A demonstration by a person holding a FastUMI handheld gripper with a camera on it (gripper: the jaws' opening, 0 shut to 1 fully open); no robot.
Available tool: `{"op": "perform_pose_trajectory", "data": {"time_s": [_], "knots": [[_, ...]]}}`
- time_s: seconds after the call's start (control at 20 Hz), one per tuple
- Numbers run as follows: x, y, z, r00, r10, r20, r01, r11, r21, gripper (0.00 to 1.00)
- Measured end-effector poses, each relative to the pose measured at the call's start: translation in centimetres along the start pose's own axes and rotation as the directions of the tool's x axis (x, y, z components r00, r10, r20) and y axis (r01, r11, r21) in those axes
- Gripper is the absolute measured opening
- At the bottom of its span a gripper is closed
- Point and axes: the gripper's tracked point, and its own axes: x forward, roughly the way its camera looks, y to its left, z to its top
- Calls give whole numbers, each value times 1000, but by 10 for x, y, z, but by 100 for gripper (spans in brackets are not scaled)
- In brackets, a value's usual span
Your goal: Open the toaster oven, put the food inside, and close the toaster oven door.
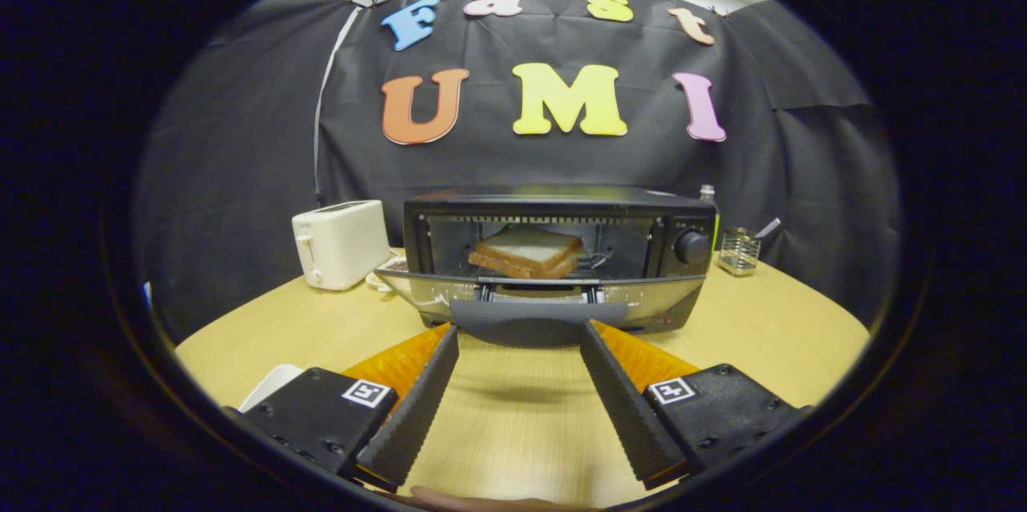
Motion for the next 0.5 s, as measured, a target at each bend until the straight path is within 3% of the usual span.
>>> {"op": "perform_pose_trajectory", "data": {"time_s": [0.2,0.5], "knots": [[-3,-5,86,1000,3,30,-4,999,38,100],[-83,-15,234,977,5,213,-16,999,48,100]]}}
